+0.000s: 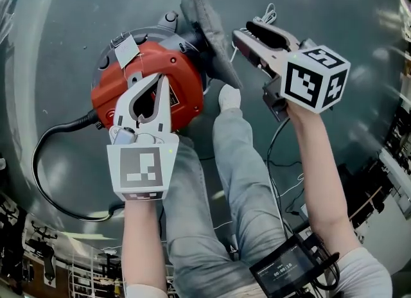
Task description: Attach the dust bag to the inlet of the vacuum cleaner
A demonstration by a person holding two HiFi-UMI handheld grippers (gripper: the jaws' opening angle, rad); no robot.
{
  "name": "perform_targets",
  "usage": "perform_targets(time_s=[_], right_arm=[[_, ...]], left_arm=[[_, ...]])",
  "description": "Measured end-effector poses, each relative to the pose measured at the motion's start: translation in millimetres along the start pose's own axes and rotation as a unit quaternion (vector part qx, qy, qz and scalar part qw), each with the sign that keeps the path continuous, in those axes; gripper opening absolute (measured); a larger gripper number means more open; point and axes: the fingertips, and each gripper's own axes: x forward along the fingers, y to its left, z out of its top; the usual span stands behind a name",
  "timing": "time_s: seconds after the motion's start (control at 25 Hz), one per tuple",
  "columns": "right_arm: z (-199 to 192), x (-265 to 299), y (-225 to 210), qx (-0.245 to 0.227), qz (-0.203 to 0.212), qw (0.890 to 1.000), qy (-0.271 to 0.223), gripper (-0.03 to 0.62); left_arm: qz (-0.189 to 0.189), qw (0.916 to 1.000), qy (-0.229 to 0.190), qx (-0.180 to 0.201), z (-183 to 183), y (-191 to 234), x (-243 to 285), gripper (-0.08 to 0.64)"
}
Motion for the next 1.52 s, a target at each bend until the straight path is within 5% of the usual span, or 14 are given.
perform_targets(time_s=[0.12,0.28,0.32,0.52,0.64,0.84,1.04,1.52], right_arm=[[-84,-3,8,-0.024,-0.013,0.996,0.08,0.209],[-145,17,-2,-0.079,-0.069,0.982,0.155,0.197],[-151,17,-3,-0.092,-0.079,0.98,0.156,0.047],[-170,26,6,-0.133,-0.095,0.978,0.129,0.017],[-162,16,12,-0.163,-0.11,0.973,0.123,0.017],[-124,-14,17,-0.111,-0.094,0.989,0.035,0.023],[-49,-54,58,-0.193,-0.085,0.975,-0.073,0.025],[-68,51,28,-0.155,-0.132,0.976,0.082,0.025]], left_arm=[[0.004,1.0,0.003,0.003,-2,0,1,0.006],[0.008,0.9999,0.009,0.008,-3,-1,1,0.006],[0.007,0.9999,0.01,0.008,-3,-1,1,0.006],[0.01,0.9998,0.011,0.013,-4,1,2,0.006],[0.015,0.9996,0.013,0.02,-4,0,2,0.006],[0.012,0.9998,0.007,0.015,-4,0,2,0.006],[0.013,0.9998,0.001,0.015,-3,0,2,0.006],[0.01,0.9999,-0.002,0.013,2,-2,-2,0.006]])
